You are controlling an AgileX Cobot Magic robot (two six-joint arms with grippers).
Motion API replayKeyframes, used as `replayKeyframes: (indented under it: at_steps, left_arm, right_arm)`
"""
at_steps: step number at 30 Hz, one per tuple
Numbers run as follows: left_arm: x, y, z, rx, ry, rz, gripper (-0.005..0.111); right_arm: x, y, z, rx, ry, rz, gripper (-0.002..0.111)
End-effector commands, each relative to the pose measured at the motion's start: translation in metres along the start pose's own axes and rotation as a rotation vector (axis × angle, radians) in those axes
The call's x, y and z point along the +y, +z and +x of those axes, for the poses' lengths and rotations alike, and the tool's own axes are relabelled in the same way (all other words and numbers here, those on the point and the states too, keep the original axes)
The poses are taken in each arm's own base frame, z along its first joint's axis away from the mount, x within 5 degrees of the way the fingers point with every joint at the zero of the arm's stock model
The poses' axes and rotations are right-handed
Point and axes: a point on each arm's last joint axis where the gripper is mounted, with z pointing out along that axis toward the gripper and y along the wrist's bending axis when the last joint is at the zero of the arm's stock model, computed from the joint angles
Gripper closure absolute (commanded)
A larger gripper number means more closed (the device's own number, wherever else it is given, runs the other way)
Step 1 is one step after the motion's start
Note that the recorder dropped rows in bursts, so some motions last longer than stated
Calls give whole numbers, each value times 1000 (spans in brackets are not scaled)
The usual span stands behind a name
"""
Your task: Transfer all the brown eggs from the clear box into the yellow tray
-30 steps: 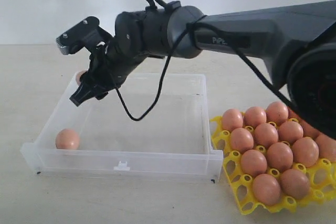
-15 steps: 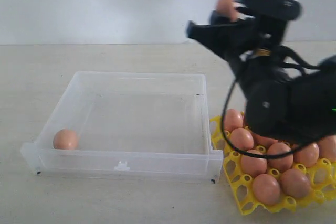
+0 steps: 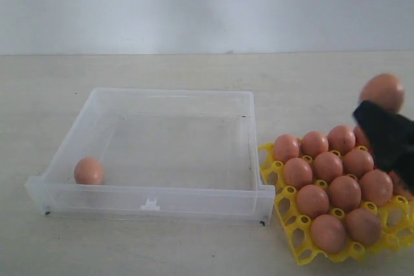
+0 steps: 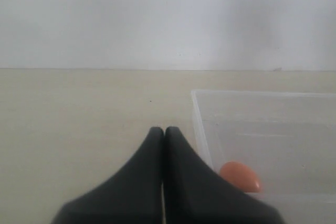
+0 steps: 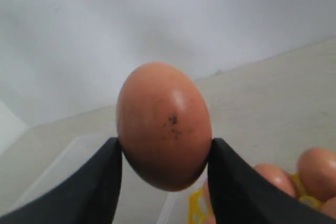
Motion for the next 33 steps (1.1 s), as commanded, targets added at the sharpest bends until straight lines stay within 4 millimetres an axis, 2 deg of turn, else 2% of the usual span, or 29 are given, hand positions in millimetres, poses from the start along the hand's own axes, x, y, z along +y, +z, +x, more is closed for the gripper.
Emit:
replayKeyframes:
  at_steps: [1, 5, 9, 13, 15, 17, 19, 24, 27, 29, 31, 32, 33]
  left_arm:
    - [0, 0, 1, 1, 4, 9, 111]
    - [0, 0, 1, 1, 4, 9, 111]
    - [0, 0, 1, 1, 4, 9, 111]
    - [0, 0, 1, 1, 4, 9, 111]
    - [0, 0, 1, 1, 4, 9, 111]
    - [0, 0, 1, 1, 4, 9, 111]
    - [0, 0, 1, 1, 4, 9, 111]
    - [0, 0, 0, -1, 4, 9, 111]
    - [0, 0, 0, -1, 4, 9, 111]
    - [0, 0, 0, -1, 4, 9, 111]
    - [0, 0, 0, -1, 4, 9, 111]
    - [0, 0, 0, -1, 4, 9, 111]
    - [0, 0, 0, -1, 4, 9, 111]
  right_arm:
    - [1, -8, 4, 123, -75, 25, 109]
    - [-16, -22, -2, 68, -99, 217, 109]
    - [-14, -30, -13, -12, -197, 212, 109]
    - [-12, -38, -36, -234, -329, 242, 109]
    - [-17, -42, -47, -330, -258, 326, 109]
    - [-19, -40, -59, -367, -217, 409, 109]
    - [-12, -35, -69, -360, -289, 411, 109]
    - [10, -13, -103, -290, -522, 401, 109]
    - [22, 9, -139, -281, -636, 430, 109]
    - [24, 31, -161, -230, -691, 428, 109]
    - [19, 59, -173, -119, -744, 410, 109]
    - [13, 76, -176, -41, -754, 400, 109]
    - [-2, 105, -177, 120, -724, 380, 109]
